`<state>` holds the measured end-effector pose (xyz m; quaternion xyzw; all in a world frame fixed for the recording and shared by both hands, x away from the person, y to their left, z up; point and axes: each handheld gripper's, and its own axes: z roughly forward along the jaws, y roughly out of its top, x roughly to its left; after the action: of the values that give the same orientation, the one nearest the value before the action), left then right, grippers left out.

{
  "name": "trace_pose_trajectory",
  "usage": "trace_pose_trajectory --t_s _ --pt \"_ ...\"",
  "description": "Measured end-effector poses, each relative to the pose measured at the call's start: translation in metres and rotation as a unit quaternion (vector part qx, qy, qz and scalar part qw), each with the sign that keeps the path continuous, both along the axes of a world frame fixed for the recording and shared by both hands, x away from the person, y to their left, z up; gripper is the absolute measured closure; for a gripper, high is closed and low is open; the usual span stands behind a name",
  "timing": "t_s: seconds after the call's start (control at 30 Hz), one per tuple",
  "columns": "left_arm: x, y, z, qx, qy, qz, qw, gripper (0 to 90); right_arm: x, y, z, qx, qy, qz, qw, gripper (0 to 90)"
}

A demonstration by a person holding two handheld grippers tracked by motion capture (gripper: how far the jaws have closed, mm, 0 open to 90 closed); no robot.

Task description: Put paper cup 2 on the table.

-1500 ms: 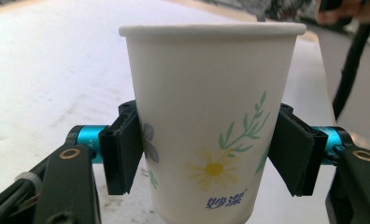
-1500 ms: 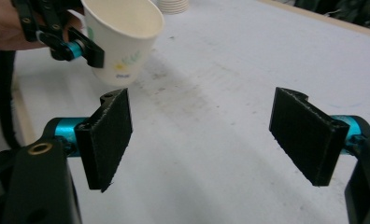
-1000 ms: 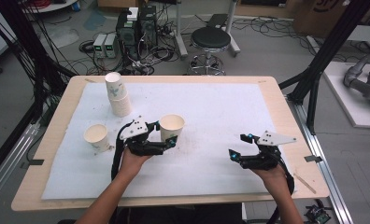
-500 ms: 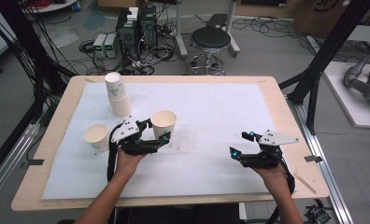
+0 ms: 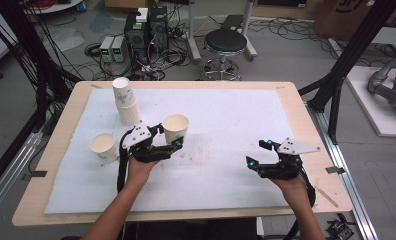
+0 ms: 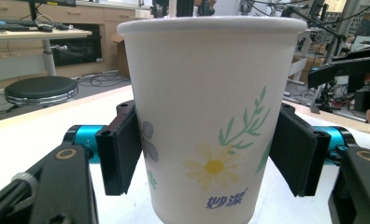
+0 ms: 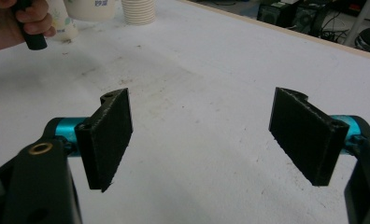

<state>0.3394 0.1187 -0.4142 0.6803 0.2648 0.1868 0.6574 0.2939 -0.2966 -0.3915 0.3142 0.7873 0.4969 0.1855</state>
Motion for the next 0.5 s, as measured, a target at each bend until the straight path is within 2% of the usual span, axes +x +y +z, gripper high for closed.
trace_pose_trajectory --t_s 0.07,0.2,0.3,0.33,0.5 --pt "0.005 -0.004 0.0 -0.002 0.003 0.0 1.0 31.2 0.0 0.0 0.0 -0.001 0.001 0.0 1.0 22.0" --pt "0.016 -0.015 -0.003 0.001 0.025 -0.015 0.9996 31.1 0.001 -0.002 0.001 -0.003 -0.001 -0.001 1.0 22.0" --pt "0.022 -0.024 -0.009 -0.008 0.034 -0.024 0.9991 31.1 0.0 -0.004 0.002 0.0 -0.004 -0.003 1.0 22.0" --pt "0.023 -0.027 -0.011 -0.013 0.034 -0.029 0.9989 31.1 -0.001 -0.005 0.003 0.001 -0.004 -0.003 1.0 22.0" --pt "0.029 -0.046 -0.019 0.0 0.027 -0.046 0.9986 31.1 0.001 -0.008 0.003 0.009 -0.006 -0.003 0.9999 22.0"
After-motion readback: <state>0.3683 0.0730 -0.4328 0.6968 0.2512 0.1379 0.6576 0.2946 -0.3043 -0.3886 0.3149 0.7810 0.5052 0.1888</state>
